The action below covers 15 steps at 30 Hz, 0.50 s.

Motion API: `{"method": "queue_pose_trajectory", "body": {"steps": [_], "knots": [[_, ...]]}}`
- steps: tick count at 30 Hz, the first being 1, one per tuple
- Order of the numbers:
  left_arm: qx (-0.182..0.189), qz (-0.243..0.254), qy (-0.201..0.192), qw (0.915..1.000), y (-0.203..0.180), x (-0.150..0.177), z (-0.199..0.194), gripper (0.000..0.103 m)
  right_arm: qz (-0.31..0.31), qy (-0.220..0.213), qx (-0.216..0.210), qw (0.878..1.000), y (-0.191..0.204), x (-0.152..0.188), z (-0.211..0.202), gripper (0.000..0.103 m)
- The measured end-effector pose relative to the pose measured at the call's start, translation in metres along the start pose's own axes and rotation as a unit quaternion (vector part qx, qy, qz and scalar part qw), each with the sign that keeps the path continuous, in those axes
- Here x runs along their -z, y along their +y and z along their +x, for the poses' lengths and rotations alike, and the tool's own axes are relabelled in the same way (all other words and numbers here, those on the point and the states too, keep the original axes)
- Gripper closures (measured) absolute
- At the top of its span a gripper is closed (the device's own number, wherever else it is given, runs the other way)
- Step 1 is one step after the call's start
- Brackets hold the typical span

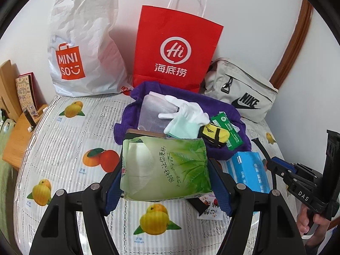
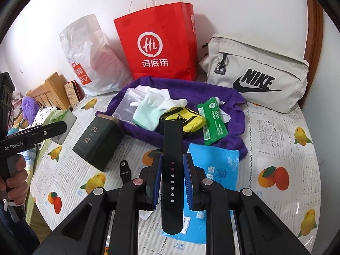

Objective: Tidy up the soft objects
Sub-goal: 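Carry the tissue packet and watch strap over the purple towel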

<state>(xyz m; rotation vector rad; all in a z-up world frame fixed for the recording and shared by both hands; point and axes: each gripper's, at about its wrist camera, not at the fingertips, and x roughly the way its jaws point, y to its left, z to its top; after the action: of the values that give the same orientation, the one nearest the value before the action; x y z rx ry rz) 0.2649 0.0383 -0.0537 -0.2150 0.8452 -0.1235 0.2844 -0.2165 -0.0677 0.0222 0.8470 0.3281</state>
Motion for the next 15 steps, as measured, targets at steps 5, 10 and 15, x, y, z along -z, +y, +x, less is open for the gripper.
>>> {"method": "queue_pose_trajectory", "body": {"steps": [5,10,15], "knots": [[-0.012,-0.015,0.001,0.9998,0.005,-0.004,0.009,0.031,0.004,0.004,0.006,1.000,-0.015,-0.008,0.008,0.083],[-0.022,-0.024,0.006,0.9995,0.011,-0.012,0.024,0.031,0.012,0.005,0.011,1.000,-0.032,-0.018,0.020,0.083],[-0.030,-0.027,0.015,0.9991,0.016,-0.020,0.042,0.031,0.020,0.002,0.026,0.999,-0.046,-0.031,0.038,0.083]]}}
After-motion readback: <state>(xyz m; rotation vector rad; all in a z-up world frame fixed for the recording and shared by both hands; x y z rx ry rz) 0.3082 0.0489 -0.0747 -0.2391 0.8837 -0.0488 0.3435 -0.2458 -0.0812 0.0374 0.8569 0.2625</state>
